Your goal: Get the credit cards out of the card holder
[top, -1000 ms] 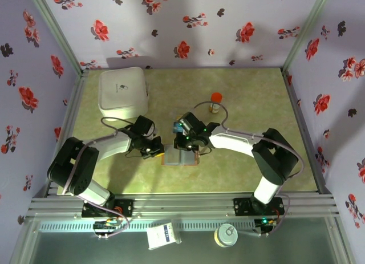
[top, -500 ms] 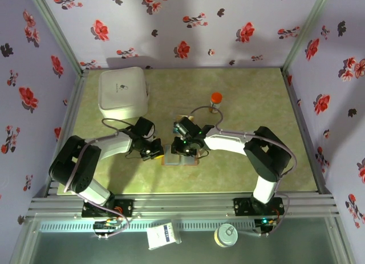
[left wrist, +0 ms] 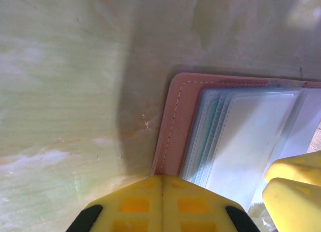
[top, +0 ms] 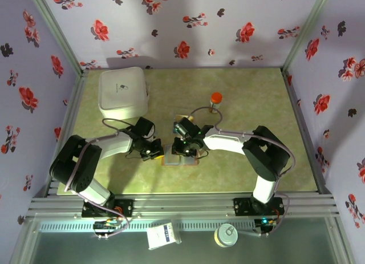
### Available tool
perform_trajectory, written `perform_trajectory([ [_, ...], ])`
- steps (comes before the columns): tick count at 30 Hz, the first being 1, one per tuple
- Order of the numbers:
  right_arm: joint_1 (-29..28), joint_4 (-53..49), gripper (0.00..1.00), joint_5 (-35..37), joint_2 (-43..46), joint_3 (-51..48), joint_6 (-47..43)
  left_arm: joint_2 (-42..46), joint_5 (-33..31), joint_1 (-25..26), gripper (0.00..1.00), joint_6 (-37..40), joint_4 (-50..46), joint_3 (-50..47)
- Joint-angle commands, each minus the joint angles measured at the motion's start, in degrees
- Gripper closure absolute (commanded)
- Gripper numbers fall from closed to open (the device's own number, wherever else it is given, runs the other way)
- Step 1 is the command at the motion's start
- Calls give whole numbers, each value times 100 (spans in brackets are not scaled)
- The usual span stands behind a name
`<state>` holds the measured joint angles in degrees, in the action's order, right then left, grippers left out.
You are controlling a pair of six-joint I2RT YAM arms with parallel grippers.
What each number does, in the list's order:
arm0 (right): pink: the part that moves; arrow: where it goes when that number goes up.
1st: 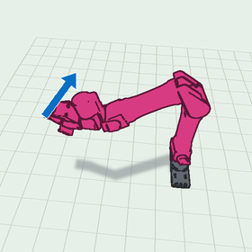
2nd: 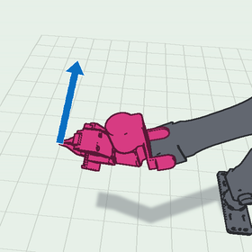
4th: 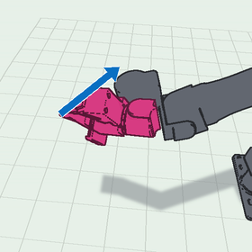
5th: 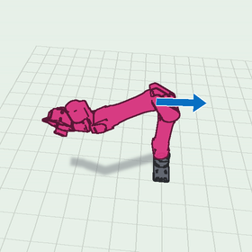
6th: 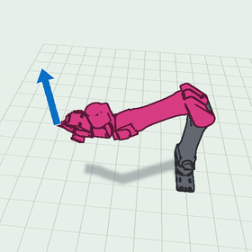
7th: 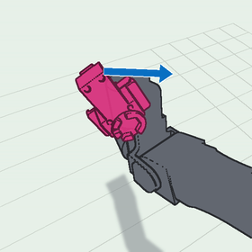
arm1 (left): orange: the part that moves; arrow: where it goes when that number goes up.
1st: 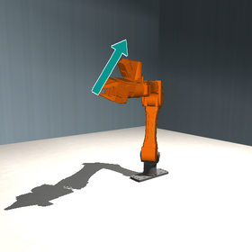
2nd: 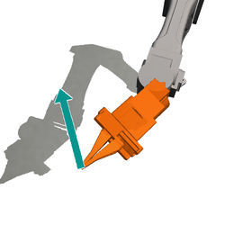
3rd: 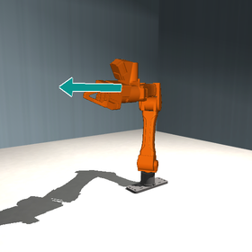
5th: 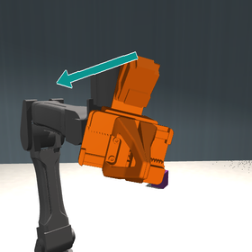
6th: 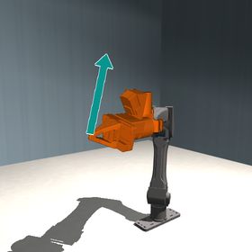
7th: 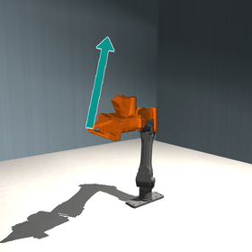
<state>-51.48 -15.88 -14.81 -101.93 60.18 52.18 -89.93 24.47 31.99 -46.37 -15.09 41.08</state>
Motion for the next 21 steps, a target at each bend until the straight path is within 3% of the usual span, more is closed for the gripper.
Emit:
perform_trajectory([
  [1, -40, -342, 77, 239, -35, 79, 17, -86, -113, 36, 100, 102, -299, -30],
  [10, -30, -700, 78, 523, 103, 101, -145, -31, -190, 31, 100, 147, -404, 27],
  [21, -24, -352, 80, 264, 281, 121, -65, -69, -188, 36, 100, 189, -467, 104],
])
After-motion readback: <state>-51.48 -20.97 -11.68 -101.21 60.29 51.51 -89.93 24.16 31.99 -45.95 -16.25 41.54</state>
